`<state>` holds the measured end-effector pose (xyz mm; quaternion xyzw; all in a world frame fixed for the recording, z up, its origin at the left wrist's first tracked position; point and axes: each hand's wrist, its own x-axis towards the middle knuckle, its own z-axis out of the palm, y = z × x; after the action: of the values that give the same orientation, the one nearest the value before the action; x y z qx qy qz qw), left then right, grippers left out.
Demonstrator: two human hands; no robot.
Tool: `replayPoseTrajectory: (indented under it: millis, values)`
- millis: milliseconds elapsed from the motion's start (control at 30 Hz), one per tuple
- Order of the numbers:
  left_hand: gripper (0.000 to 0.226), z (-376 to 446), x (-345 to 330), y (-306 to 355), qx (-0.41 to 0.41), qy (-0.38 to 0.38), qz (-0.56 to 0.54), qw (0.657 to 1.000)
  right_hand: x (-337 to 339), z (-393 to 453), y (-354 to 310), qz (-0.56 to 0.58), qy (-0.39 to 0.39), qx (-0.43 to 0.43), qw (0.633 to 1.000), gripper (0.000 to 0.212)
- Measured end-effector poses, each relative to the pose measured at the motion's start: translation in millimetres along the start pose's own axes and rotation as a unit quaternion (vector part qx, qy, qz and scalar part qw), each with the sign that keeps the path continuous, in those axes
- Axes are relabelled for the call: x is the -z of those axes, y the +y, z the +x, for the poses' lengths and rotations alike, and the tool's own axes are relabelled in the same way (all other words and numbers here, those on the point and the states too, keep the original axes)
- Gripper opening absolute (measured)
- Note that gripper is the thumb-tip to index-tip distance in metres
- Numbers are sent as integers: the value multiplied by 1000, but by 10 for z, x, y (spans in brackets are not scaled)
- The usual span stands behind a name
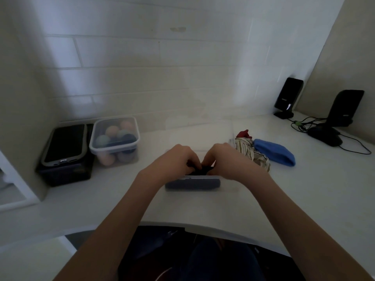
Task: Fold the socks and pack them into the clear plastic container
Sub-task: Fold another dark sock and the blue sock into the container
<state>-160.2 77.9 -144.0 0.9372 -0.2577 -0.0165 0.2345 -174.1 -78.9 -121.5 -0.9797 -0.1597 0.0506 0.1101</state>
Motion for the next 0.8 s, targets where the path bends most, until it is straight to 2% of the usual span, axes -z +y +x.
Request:
replayPoseTrajectory:
  millis: [133, 233, 400, 533, 667, 800]
  values:
    - [27, -23, -9, 1, -14, 33, -35, 999, -11, 7, 0, 19, 14, -12, 1000, 23]
    - [37, -6, -31, -9, -9, 15, -17, 1000, -12, 17, -20, 18, 12, -18, 1000, 21]
    - [50, 35, -66, -27, 4, -18, 33, 999, 4, 57, -40, -31, -59, -13, 998, 26]
    - [49, 38, -49, -27, 6, -28, 48, 998, 31, 117, -45, -55, -92, -6, 994, 26]
    - [47, 31, -34, -20, 1, -19, 45, 999, 46, 138, -83, -74, -70, 3, 995, 26]
    - [46, -21, -13, -20, -19, 52, -19, 998, 105, 106, 4, -23, -6, -15, 1000, 37]
